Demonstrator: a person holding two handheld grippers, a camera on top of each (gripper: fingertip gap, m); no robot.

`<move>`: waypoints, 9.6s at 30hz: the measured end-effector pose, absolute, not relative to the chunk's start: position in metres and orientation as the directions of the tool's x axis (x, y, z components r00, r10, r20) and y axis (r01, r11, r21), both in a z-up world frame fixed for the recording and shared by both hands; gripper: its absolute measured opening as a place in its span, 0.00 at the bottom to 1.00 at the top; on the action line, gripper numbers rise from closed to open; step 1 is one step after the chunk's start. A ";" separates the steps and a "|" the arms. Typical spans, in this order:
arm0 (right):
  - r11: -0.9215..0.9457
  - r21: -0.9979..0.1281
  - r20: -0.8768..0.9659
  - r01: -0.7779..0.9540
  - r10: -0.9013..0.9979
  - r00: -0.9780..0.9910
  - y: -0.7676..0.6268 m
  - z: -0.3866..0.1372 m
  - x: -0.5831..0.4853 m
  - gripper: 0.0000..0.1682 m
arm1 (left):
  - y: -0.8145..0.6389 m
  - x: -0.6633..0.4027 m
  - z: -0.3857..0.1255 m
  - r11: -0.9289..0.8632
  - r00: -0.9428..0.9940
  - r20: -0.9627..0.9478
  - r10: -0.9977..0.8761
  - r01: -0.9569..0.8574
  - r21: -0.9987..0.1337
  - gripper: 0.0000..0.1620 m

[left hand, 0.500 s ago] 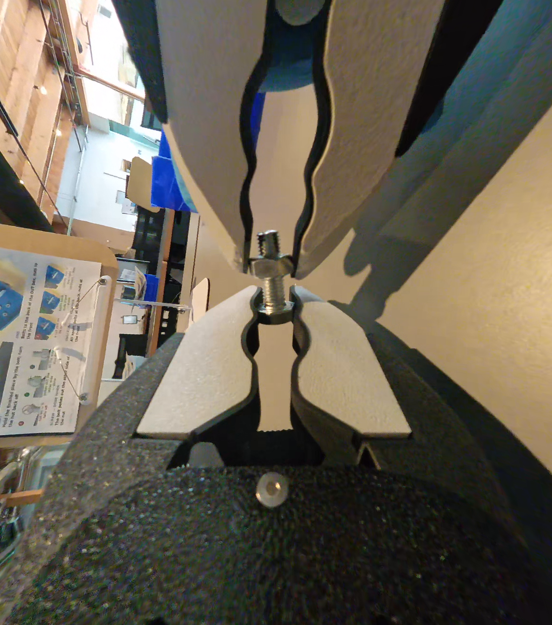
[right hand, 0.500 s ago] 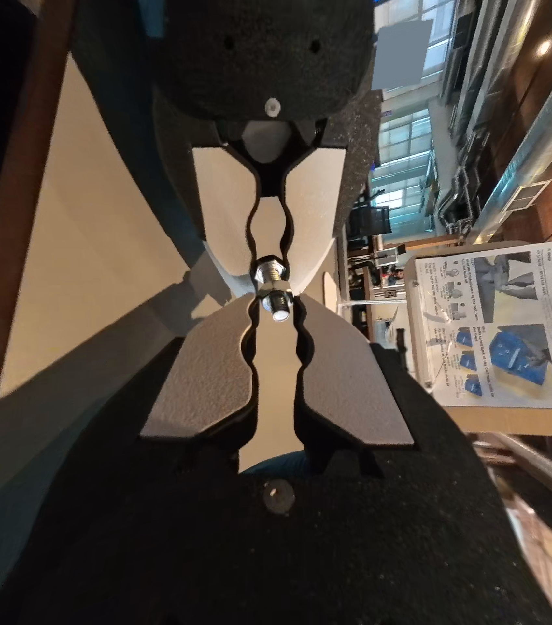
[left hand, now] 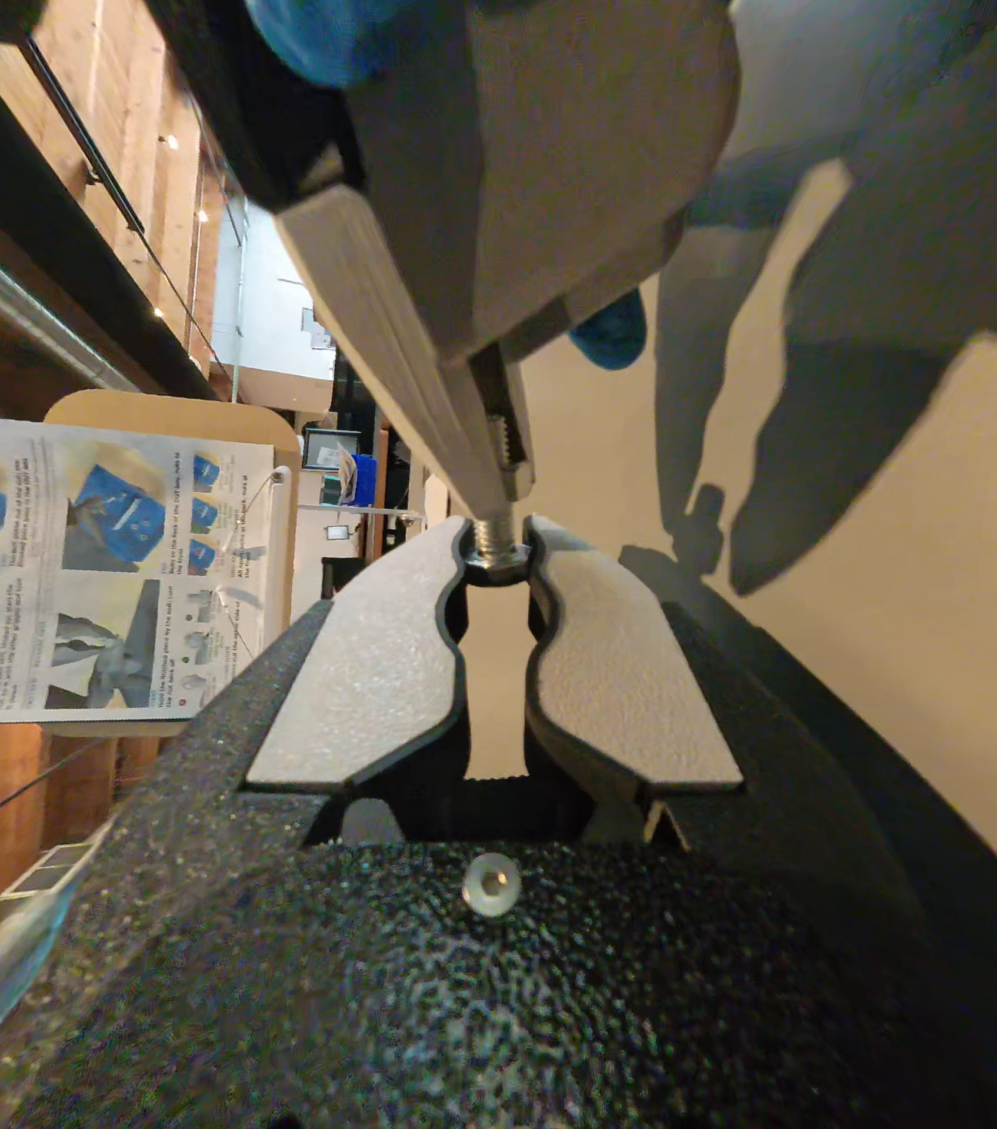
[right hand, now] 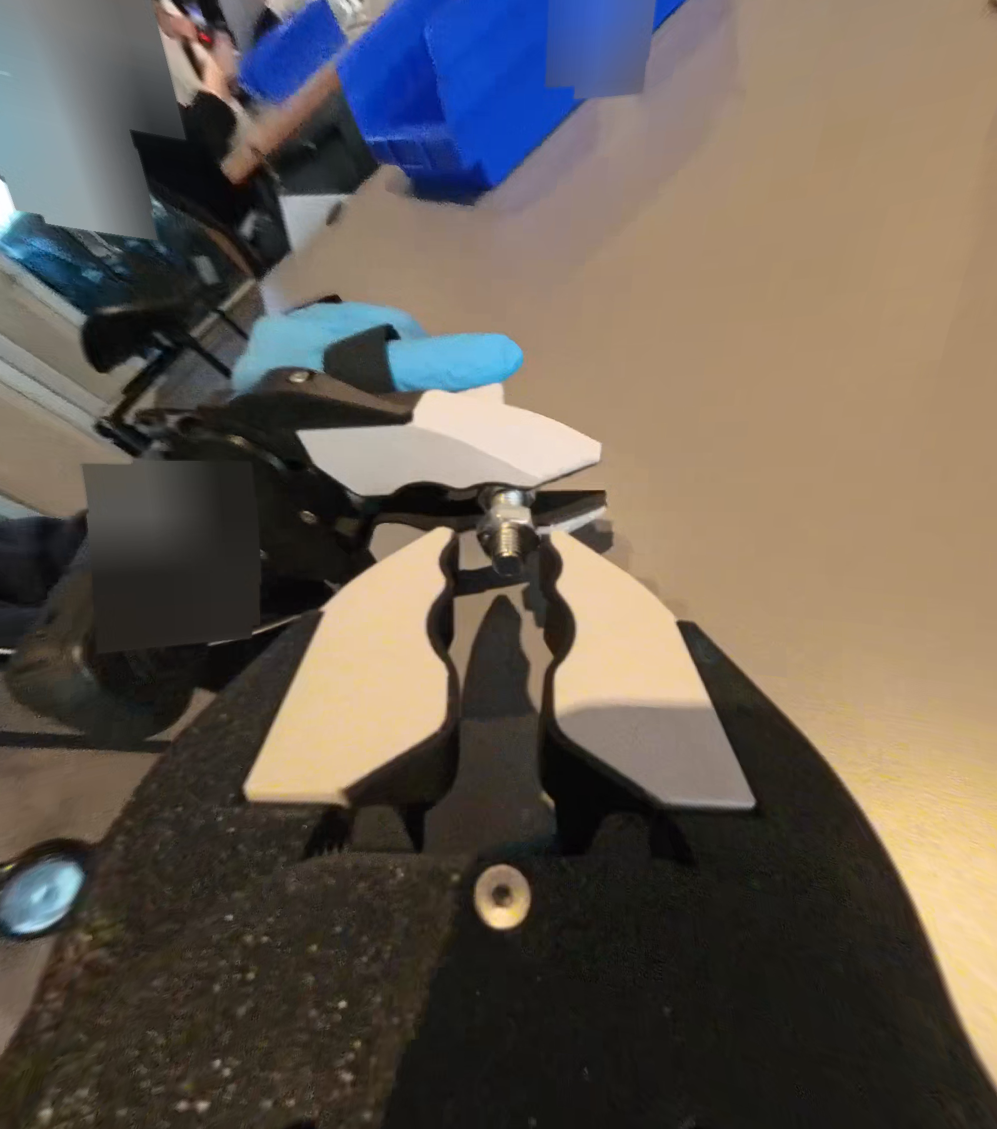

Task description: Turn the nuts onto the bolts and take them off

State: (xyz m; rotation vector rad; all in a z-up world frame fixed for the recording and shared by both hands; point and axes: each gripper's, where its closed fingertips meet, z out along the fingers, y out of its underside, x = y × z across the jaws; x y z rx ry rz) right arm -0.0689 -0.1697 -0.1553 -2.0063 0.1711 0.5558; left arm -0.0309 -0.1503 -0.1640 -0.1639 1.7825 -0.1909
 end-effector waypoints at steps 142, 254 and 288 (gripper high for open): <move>-0.540 -0.770 0.302 0.341 0.163 0.939 -0.172 -0.171 -0.060 0.11 | -0.152 -0.031 -0.173 0.988 -0.242 -0.958 -0.153 -0.021 -0.152 0.09; -0.406 -0.639 0.615 0.653 0.240 0.751 -0.169 -0.168 -0.060 0.12 | -0.156 -0.033 -0.169 0.981 -0.247 -0.952 -0.183 0.014 -0.193 0.09; -0.406 -0.518 0.743 0.753 0.223 0.631 -0.168 -0.169 -0.057 0.11 | -0.158 -0.033 -0.174 0.970 -0.282 -0.931 -0.234 0.004 -0.245 0.09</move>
